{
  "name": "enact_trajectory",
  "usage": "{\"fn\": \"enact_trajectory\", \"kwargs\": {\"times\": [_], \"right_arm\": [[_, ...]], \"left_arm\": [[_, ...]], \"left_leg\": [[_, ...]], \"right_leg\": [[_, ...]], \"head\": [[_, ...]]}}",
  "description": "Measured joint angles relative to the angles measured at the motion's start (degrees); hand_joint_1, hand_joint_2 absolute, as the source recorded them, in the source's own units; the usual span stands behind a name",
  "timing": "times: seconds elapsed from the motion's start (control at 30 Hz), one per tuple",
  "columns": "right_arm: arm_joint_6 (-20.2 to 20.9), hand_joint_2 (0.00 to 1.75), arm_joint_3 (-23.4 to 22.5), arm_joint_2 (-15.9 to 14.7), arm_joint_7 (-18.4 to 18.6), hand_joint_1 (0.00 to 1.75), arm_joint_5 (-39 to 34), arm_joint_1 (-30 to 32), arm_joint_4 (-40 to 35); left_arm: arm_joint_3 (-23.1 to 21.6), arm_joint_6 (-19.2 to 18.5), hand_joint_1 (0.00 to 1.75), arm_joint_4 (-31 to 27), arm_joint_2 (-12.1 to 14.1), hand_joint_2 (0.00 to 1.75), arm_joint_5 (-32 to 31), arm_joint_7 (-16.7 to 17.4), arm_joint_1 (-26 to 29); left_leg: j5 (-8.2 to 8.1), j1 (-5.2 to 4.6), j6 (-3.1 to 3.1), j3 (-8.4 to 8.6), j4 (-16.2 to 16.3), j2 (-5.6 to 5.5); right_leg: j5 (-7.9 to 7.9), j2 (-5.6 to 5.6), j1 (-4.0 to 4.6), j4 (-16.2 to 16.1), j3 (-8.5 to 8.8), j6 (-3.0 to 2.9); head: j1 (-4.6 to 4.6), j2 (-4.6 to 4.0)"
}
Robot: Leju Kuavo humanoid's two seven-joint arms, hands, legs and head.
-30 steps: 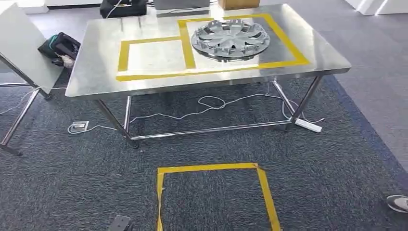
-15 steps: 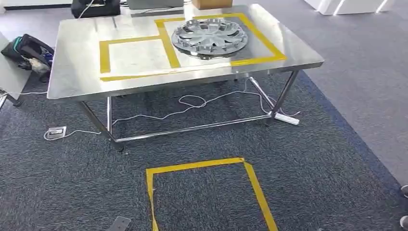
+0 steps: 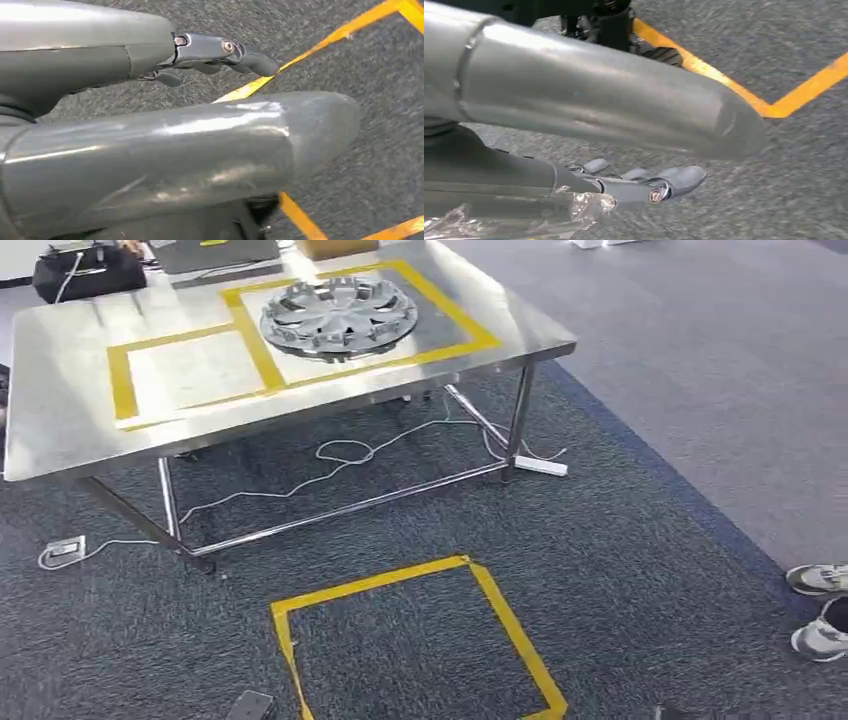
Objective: Take the parts from the cabinet and place them on the table.
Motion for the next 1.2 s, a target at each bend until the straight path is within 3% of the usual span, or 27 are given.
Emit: {"fn": "enact_trajectory", "kwargs": {"times": [0.07,0.1,0.13,0.17,0.23,0.27,0.3,0.33,0.37,0.43,0.47,0.5,0.57,0.6,0.63,0.67,0.77,0.8,0.83,0.93,0.97,1.03,1.07,1.1,1.13,1.17,1.2], "right_arm": [[0.00,0.00,0.59,0.18,0.66,0.00,0.90,0.21,0.20],[0.00,0.00,0.87,0.35,0.94,0.00,1.26,0.17,0.24],[0.00,0.00,1.13,0.42,1.09,0.00,1.53,0.10,0.24],[0.00,0.00,1.42,0.48,1.27,0.00,1.79,-0.04,0.28],[-0.02,0.00,1.94,0.57,2.25,0.00,2.25,0.25,0.35],[-0.11,0.00,2.03,0.61,2.95,0.00,2.49,0.51,0.48],[-0.31,0.00,2.12,0.63,3.76,0.00,2.84,0.69,0.55],[-0.50,0.00,2.38,0.90,4.24,0.00,3.06,0.81,0.61],[-0.55,0.00,2.58,0.92,4.65,0.00,3.23,0.69,0.63],[-0.52,0.00,3.04,1.22,5.25,0.00,3.63,0.50,0.74],[-0.48,0.00,3.28,1.38,5.49,0.00,3.76,0.57,0.81],[-0.50,0.00,3.41,1.44,5.66,0.00,3.80,0.73,0.85],[-0.61,0.00,3.41,1.42,5.66,0.00,3.80,0.84,0.85],[-0.61,0.00,3.41,1.42,5.64,0.00,3.80,0.78,0.85],[-0.61,0.00,3.41,1.49,5.64,0.00,3.80,0.56,0.85],[-0.57,0.00,3.43,1.55,5.64,0.00,3.80,0.31,0.85],[-0.61,0.00,3.41,1.53,5.62,0.00,3.78,0.47,0.85],[-0.66,0.00,3.41,1.53,5.35,0.00,3.74,0.53,0.85],[-0.72,0.00,3.41,1.53,4.79,0.00,3.54,0.54,0.85],[-0.13,0.00,3.39,1.42,2.14,0.00,2.71,0.11,0.85],[0.20,0.00,3.34,1.22,1.33,0.00,2.56,0.12,0.85],[0.81,0.00,3.32,0.76,0.43,0.00,2.45,0.11,0.85],[1.05,0.00,3.32,0.50,0.15,0.00,2.56,-0.02,0.85],[1.25,0.00,3.32,0.44,0.09,0.00,2.71,-0.21,0.85],[1.40,0.00,3.32,0.44,0.09,0.00,2.88,-0.47,0.85],[1.57,0.00,3.34,0.42,0.17,0.00,3.54,-0.91,0.85],[1.53,0.00,3.45,0.42,0.22,0.00,4.17,-1.00,0.85]], "left_arm": [[-0.02,-0.24,0.00,0.00,0.35,0.00,-0.48,-0.59,-0.01],[-0.04,-0.37,0.00,0.00,0.46,0.00,-0.63,-0.78,0.00],[-0.07,-0.44,0.00,0.00,0.52,0.00,-0.76,-0.83,0.06],[-0.09,-0.50,0.00,0.00,0.55,0.00,-0.90,-0.90,0.04],[-0.09,-0.55,0.00,0.00,0.81,0.00,-0.72,-1.22,0.03],[-0.09,-0.52,0.00,0.00,0.85,0.00,-0.44,-1.42,0.06],[-0.07,-0.48,0.00,0.00,0.90,0.00,-0.28,-1.57,0.04],[-0.07,-0.28,0.00,0.00,0.98,0.00,-0.16,-1.57,-0.03],[-0.07,-0.15,0.00,0.00,1.03,0.00,0.02,-1.57,0.07],[-0.04,0.15,0.00,0.00,1.22,0.00,0.11,-1.49,0.48],[0.02,0.28,0.00,0.00,1.29,0.00,0.31,-1.49,0.61],[0.09,0.37,0.00,0.00,1.38,0.00,0.57,-1.44,0.64],[0.15,0.50,0.00,0.00,1.38,0.00,0.70,-0.94,0.59],[0.15,0.57,0.00,0.00,1.38,0.00,0.70,-0.76,0.59],[0.18,0.59,0.00,-0.02,1.51,0.00,0.70,-0.65,0.60],[0.22,0.61,0.00,0.00,1.57,0.00,0.70,-0.61,0.60],[0.42,0.63,0.00,0.00,1.70,0.00,0.72,-0.50,0.45],[0.46,0.66,0.00,0.00,1.75,0.00,0.70,-0.28,0.39],[0.48,0.63,0.00,0.00,1.79,0.00,0.70,-0.02,0.36],[0.63,0.39,0.00,0.00,1.75,0.00,0.39,0.88,0.29],[0.63,0.24,0.00,0.00,1.68,0.00,0.15,1.07,0.10],[0.63,-0.18,0.00,0.00,1.44,0.00,0.29,0.63,-0.64],[0.68,-0.54,0.00,-0.02,1.29,0.00,0.72,-0.28,-1.28],[0.77,-0.92,0.00,-0.02,1.24,0.00,0.77,-1.12,-1.92],[0.85,-1.27,0.00,-0.02,1.27,0.00,0.92,-1.93,-2.47],[0.92,-1.49,0.00,-0.02,1.18,0.00,0.92,-2.51,-2.99],[0.90,-1.70,0.00,-0.02,1.14,0.00,0.92,-2.49,-3.34]], "left_leg": [[4.58,0.16,0.10,3.10,-6.40,-0.18],[7.06,0.37,0.08,5.62,-11.46,-1.25],[8.08,0.81,-0.01,7.46,-15.26,-4.48],[7.41,1.01,0.18,7.96,-17.20,-5.22],[7.47,0.56,0.75,7.59,-16.58,-4.50],[7.79,0.51,1.30,7.63,-16.76,-4.02],[8.15,0.89,1.87,7.73,-17.31,-3.16],[8.23,0.79,2.15,7.69,-17.36,-2.74],[8.27,0.69,2.48,7.64,-17.36,-2.14],[8.26,0.41,2.60,7.55,-17.35,-0.34],[8.26,0.38,2.60,7.52,-17.33,0.35],[8.26,0.39,2.60,7.53,-17.33,0.91],[8.22,0.51,2.48,7.66,-17.26,1.95],[8.12,0.56,2.26,7.79,-17.19,2.40],[7.98,0.16,1.74,7.91,-17.00,2.80],[7.77,-0.08,1.30,7.86,-16.71,3.17],[8.25,0.10,0.43,7.93,-17.09,4.41],[7.67,0.35,-0.14,7.82,-16.82,3.67],[6.16,0.39,-0.35,7.22,-15.26,1.80],[-0.10,0.38,-0.43,1.15,-2.50,0.14],[-0.57,0.37,-0.32,-0.23,0.11,0.04],[2.24,0.33,0.12,0.72,-2.16,-0.09],[5.11,0.32,0.53,3.00,-6.85,-0.35],[7.33,0.24,1.05,5.53,-11.66,-1.63],[8.13,0.21,1.64,7.24,-14.94,-4.25],[7.70,0.22,1.81,7.80,-17.18,-4.48],[7.87,0.03,1.55,7.56,-16.83,-3.93]], "right_leg": [[0.21,1.41,-0.14,0.05,-0.08,0.33],[0.32,2.10,-0.21,0.05,-0.08,0.52],[0.44,2.69,-0.16,0.10,-0.34,0.87],[0.39,3.40,0.07,0.73,-0.87,1.26],[0.92,4.14,-0.27,0.19,-1.32,2.11],[1.22,4.75,-0.42,-0.08,-1.65,2.62],[1.04,4.54,-0.49,0.17,-1.97,2.84],[-0.24,1.71,-0.08,1.70,-2.63,2.98],[-2.41,0.21,-0.05,5.04,-4.21,3.11],[-7.05,-1.20,-0.09,14.97,-8.53,3.29],[-7.76,-1.46,-0.09,17.64,-9.53,3.39],[-7.15,-1.59,-0.11,17.54,-9.11,3.47],[-3.17,-2.29,-0.28,9.83,-4.39,3.51],[-1.28,-3.37,-0.33,4.67,-1.29,3.54],[-1.51,-6.08,-0.16,0.81,0.64,3.65],[-1.11,-4.89,-0.19,0.68,1.01,2.65],[-0.75,-3.38,0.15,0.90,0.27,1.54],[-0.36,-2.89,-0.21,0.61,0.31,0.91],[-0.22,-2.44,-0.22,0.55,0.19,0.66],[0.20,-0.61,-0.16,0.55,-0.54,-0.04],[0.30,0.01,-0.09,0.55,-0.69,-0.09],[0.57,1.21,0.00,0.55,-0.84,0.00],[0.76,1.97,0.06,0.55,-0.90,0.18],[0.95,2.57,0.09,0.55,-0.96,0.30],[1.12,2.98,-0.07,0.57,-1.12,0.52],[1.13,3.69,0.31,1.01,-1.65,0.78],[1.53,4.02,0.07,0.78,-1.88,1.25]], "head": [[0.02,0.00],[-0.02,0.00],[-0.07,0.00],[0.02,0.00],[-0.07,0.00],[0.04,0.00],[0.02,0.00],[0.26,0.00],[0.74,0.00],[0.72,0.00],[0.68,0.00],[0.72,0.00],[0.72,0.00],[0.72,0.00],[0.85,0.00],[0.77,0.00],[0.59,0.00],[0.55,0.00],[0.48,0.00],[0.44,0.00],[0.48,0.00],[0.44,0.00],[0.50,0.00],[0.46,0.00],[0.52,0.00],[0.48,0.00],[0.61,0.00]]}}
